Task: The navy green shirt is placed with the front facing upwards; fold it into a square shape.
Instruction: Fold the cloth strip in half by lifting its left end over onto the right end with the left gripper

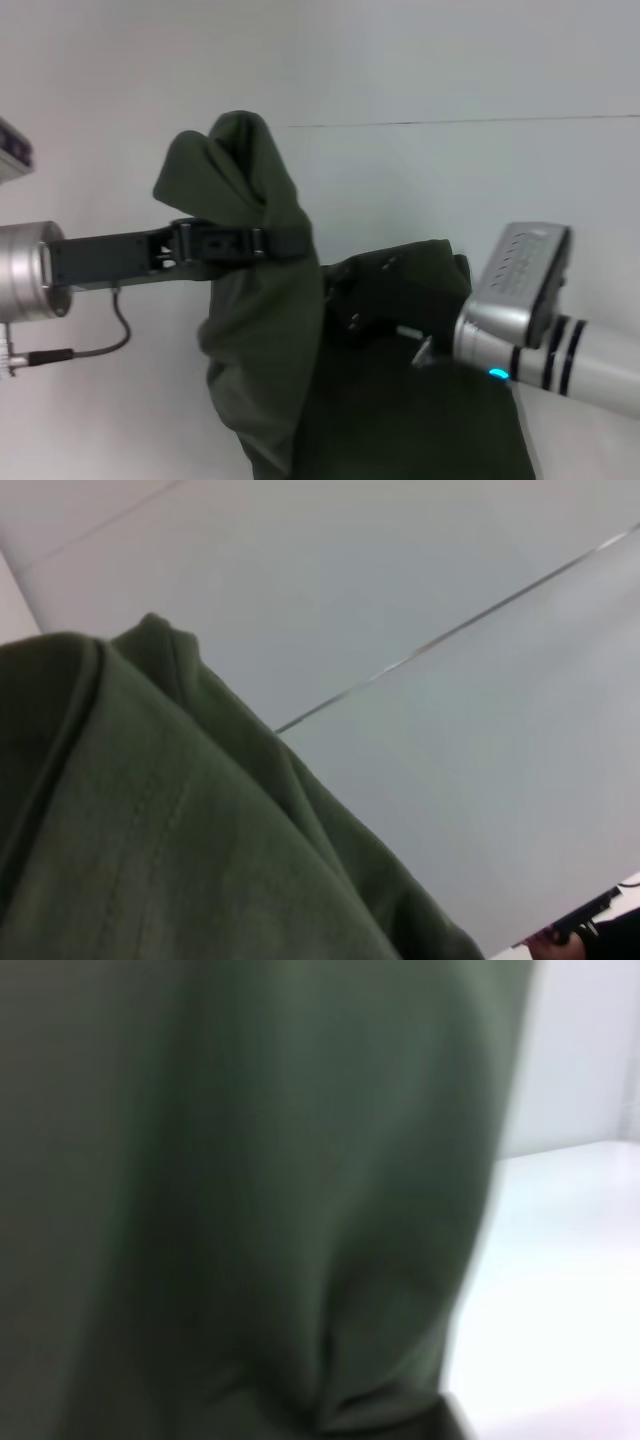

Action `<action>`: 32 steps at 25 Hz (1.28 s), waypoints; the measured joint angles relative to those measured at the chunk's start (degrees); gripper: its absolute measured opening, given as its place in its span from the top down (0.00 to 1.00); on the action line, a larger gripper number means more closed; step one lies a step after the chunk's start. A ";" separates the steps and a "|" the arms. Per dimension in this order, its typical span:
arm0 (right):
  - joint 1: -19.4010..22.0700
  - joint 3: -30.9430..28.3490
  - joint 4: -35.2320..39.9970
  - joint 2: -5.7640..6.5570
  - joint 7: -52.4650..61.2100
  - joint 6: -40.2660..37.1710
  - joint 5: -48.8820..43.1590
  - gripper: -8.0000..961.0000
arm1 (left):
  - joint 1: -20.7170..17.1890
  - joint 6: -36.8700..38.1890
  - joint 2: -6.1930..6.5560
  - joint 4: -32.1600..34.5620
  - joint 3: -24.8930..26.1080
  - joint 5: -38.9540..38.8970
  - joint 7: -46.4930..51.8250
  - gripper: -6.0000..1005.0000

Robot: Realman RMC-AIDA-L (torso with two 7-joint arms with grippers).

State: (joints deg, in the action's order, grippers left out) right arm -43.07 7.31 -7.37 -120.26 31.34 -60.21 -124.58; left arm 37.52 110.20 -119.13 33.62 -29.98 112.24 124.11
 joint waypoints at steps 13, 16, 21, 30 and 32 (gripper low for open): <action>7.78 -13.39 5.39 0.37 0.46 -7.28 0.08 0.99 | 1.90 -7.90 -3.71 -2.58 -6.14 -0.01 -2.28 0.95; 8.74 -15.53 5.89 0.44 0.47 -8.02 0.08 0.99 | 2.71 -9.37 -4.47 -4.17 -7.30 -0.02 -3.41 0.95; 9.52 -17.19 6.37 0.48 0.48 -8.29 0.07 0.99 | 4.29 -11.47 -4.84 -8.35 -7.76 -0.04 -5.98 0.95; 10.86 -20.15 6.41 0.48 0.48 -8.50 0.03 0.99 | 7.00 -17.73 -5.47 -17.38 -7.68 -1.18 -12.63 0.93; 11.06 -20.76 6.41 0.48 0.48 -8.52 0.03 0.99 | 7.65 -19.01 -5.48 -19.40 -7.77 -1.51 -13.85 0.93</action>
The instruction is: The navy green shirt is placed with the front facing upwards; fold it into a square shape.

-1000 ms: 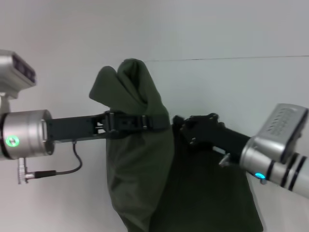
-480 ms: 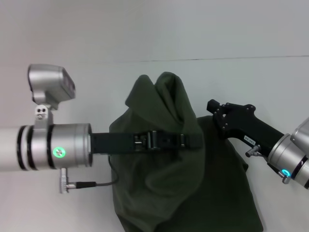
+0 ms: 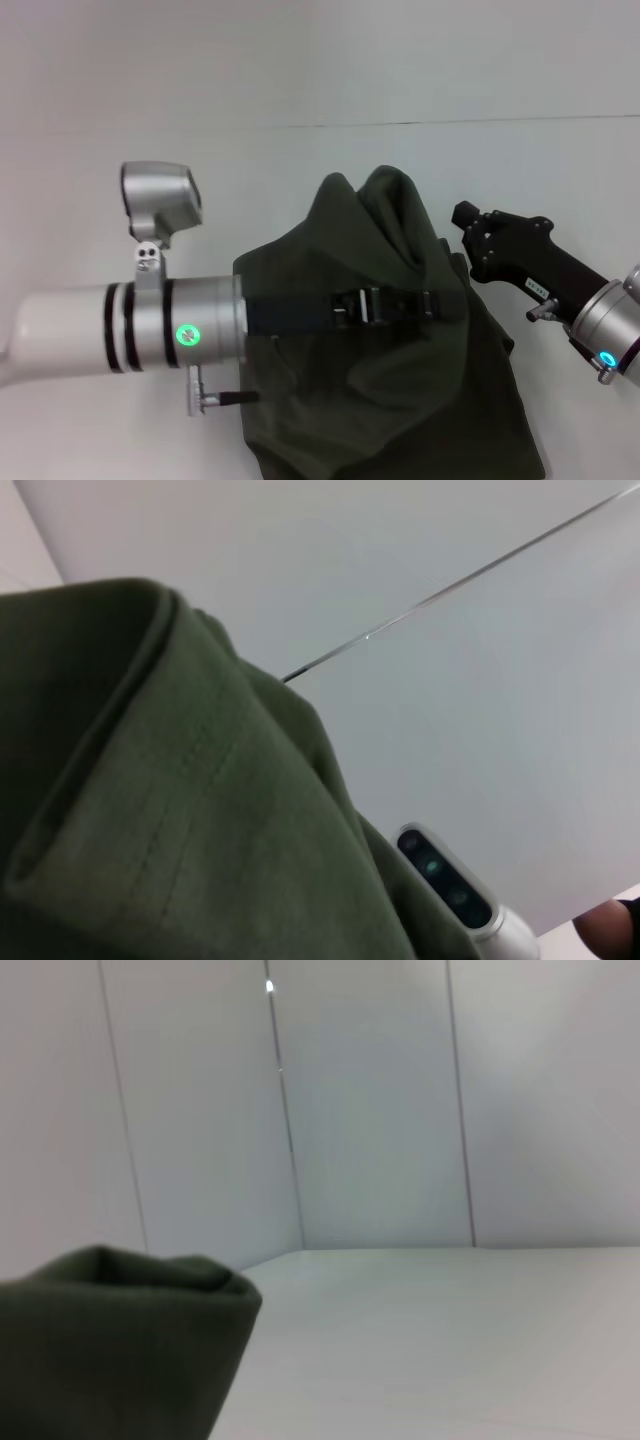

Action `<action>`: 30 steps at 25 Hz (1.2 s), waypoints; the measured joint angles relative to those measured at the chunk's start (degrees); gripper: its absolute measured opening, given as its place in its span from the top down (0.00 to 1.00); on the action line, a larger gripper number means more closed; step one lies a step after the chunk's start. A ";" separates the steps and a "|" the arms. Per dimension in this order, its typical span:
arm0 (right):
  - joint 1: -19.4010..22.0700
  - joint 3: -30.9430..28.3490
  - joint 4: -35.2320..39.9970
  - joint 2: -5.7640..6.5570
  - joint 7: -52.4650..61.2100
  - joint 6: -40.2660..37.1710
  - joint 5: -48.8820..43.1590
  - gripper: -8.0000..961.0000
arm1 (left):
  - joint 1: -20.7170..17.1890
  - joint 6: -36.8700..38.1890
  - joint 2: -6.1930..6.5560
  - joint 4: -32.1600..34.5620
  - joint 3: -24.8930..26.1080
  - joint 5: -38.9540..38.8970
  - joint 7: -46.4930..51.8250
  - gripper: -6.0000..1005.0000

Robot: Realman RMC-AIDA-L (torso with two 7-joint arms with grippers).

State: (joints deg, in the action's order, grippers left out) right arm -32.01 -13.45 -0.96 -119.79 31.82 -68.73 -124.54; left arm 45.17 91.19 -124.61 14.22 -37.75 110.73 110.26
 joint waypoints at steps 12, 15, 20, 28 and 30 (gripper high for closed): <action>1.00 -1.37 -0.01 0.00 0.00 -1.32 0.00 0.99 | 2.22 -8.26 -0.10 -8.01 0.04 -0.06 -3.81 0.91; 1.30 -1.42 0.01 0.04 0.00 -2.09 0.00 0.99 | 1.08 -8.76 -0.10 -8.11 1.53 -0.28 -5.79 0.90; 1.76 -1.73 0.63 0.08 0.02 -3.03 0.03 0.99 | -1.15 -7.58 0.04 -7.71 5.32 -0.49 -9.88 0.83; 3.07 -4.18 1.15 0.26 2.57 -8.01 0.10 0.99 | -3.67 -0.24 0.58 -2.98 5.53 -0.60 -9.60 0.48; 3.32 -4.41 2.96 0.39 6.17 -11.73 0.09 0.99 | -5.70 3.08 0.65 0.95 5.35 -0.42 -8.28 0.41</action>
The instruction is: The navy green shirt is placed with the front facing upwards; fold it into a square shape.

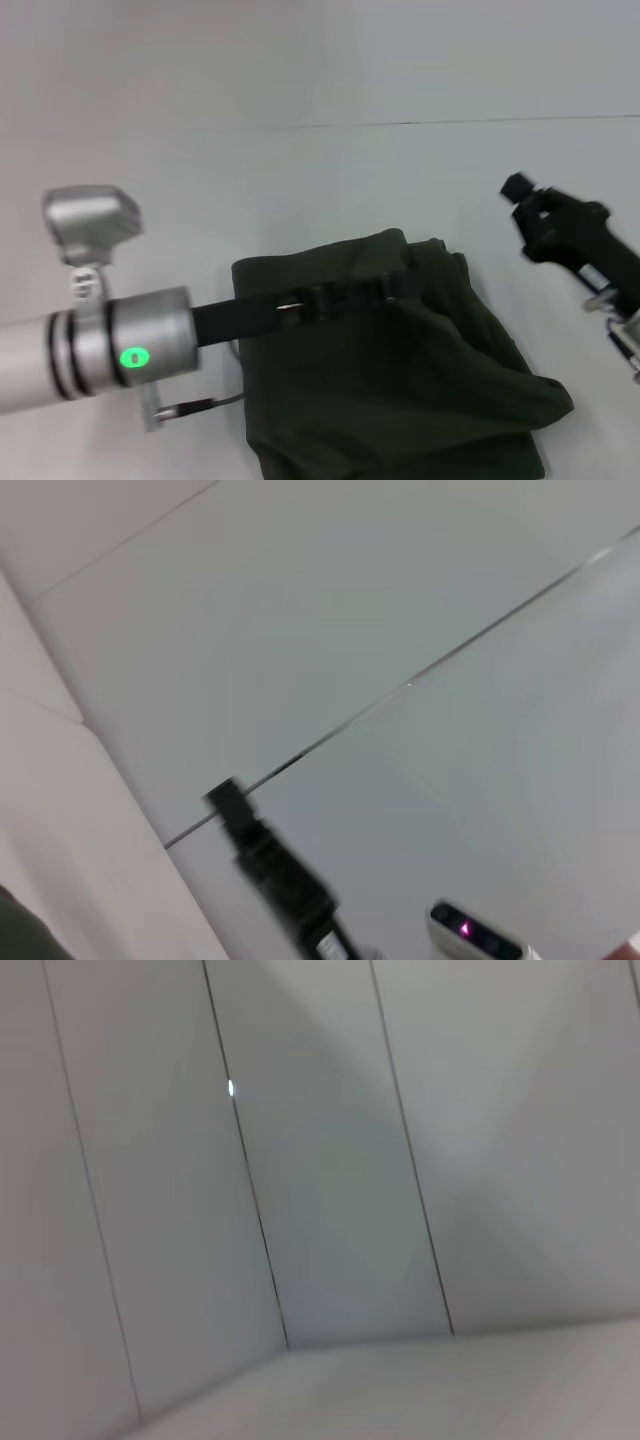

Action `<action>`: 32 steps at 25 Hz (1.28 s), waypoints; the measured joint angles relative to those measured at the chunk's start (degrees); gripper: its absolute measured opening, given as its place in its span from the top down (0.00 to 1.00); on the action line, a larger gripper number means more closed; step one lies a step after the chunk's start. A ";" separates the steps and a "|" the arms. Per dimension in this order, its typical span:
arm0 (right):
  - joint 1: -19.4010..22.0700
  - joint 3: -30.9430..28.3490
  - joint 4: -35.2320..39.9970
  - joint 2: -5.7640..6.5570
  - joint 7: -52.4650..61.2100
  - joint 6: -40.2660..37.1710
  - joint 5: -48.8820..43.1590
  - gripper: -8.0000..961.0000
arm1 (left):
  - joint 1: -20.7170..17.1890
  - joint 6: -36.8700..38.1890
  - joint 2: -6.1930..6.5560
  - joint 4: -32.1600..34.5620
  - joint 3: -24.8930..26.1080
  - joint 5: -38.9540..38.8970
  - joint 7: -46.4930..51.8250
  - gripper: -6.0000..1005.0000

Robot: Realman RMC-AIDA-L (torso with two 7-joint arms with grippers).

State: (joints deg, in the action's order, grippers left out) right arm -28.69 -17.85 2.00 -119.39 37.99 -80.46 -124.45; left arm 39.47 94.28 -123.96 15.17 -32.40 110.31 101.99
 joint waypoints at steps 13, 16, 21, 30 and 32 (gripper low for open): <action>-7.00 16.75 30.84 1.77 49.72 -24.79 -0.15 0.58 | -9.40 7.06 2.33 16.58 -2.77 5.21 7.51 0.05; -9.25 25.04 39.79 2.25 64.15 -25.87 -0.16 0.45 | -11.14 8.68 3.14 19.03 0.95 5.23 6.50 0.04; -11.79 44.27 50.10 4.33 85.60 -22.54 -0.43 0.38 | -11.77 12.29 4.84 21.99 4.48 7.76 5.83 0.06; -19.69 66.34 52.67 9.37 111.79 -21.31 -11.26 0.33 | -12.82 12.80 6.27 26.57 7.11 12.19 5.98 0.08; -21.74 66.70 52.70 9.19 113.54 -22.33 -15.30 0.33 | -12.81 12.62 6.72 27.79 7.79 15.09 5.40 0.08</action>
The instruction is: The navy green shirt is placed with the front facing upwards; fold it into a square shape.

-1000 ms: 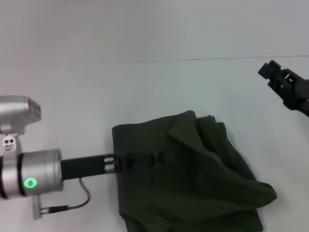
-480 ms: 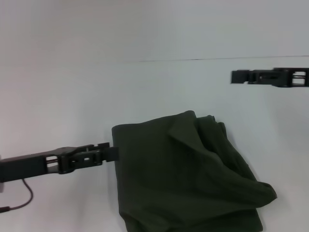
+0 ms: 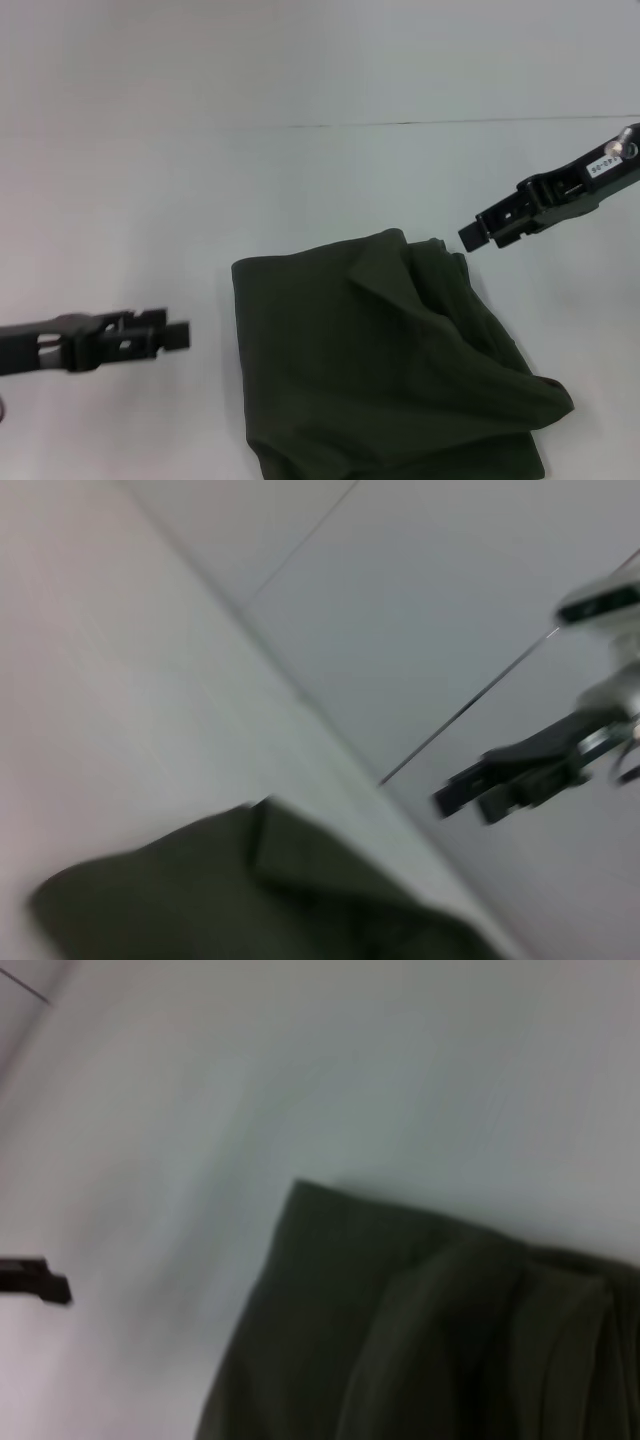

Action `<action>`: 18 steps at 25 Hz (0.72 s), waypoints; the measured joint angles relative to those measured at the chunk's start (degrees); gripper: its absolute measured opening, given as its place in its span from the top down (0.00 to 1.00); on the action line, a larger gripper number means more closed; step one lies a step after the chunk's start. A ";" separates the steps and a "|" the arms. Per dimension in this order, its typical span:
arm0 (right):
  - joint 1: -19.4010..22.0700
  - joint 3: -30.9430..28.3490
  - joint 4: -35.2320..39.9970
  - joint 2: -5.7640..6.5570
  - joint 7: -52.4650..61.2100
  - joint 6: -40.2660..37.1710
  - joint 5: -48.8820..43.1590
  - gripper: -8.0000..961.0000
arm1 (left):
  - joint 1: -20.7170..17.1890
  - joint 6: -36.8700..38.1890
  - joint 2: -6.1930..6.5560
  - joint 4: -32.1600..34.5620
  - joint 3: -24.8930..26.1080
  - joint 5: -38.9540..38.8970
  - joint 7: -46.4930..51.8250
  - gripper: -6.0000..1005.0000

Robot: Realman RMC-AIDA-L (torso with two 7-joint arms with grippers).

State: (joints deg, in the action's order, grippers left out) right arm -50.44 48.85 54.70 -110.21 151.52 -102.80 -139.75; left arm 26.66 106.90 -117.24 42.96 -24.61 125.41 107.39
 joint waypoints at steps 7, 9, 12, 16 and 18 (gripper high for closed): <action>-5.96 2.71 -0.97 -3.26 4.11 -1.10 -9.46 0.33 | -0.41 1.33 0.19 1.80 0.72 4.45 -8.47 0.08; -6.86 4.34 -1.60 -4.11 5.14 -0.56 -10.47 0.34 | -0.48 1.11 0.02 1.61 0.51 5.58 -10.33 0.08; -7.61 5.14 -2.32 -5.37 5.85 0.51 -11.03 0.34 | -0.96 0.94 -0.53 1.55 0.37 7.14 -14.53 0.08; -8.51 5.59 -4.45 -6.27 6.05 2.02 -11.15 0.34 | -2.33 0.55 -1.13 1.67 0.89 7.08 -20.76 0.09; -9.15 6.40 -5.86 -6.72 6.18 2.81 -11.26 0.34 | -2.97 -0.06 -1.39 1.79 1.07 7.05 -22.72 0.09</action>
State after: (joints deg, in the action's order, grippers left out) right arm -59.58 55.25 48.83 -116.92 157.70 -99.98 -151.01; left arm 23.69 106.83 -118.63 44.74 -23.54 132.45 84.66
